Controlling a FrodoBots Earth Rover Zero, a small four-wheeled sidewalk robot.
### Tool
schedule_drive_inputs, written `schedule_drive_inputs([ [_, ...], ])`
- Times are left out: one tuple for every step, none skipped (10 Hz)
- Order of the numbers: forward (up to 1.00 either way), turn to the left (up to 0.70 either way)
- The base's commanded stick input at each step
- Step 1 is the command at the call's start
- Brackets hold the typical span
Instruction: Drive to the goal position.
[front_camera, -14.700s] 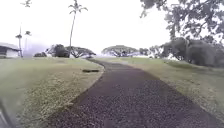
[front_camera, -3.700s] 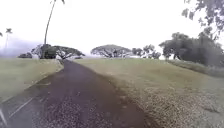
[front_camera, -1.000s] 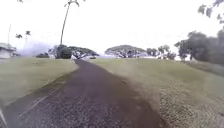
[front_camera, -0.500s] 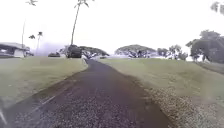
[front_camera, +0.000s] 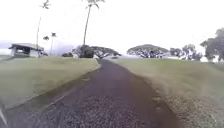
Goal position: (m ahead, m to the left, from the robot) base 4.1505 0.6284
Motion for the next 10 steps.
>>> schedule_drive_inputs([
  [0.00,0.00],
  [0.00,0.00],
  [0.00,0.00],
  [0.00,0.00],
  [0.00,0.00],
  [0.00,0.00],
  [0.00,0.00],
  [0.01,0.00],
  [0.05,0.00],
  [0.32,0.00],
])
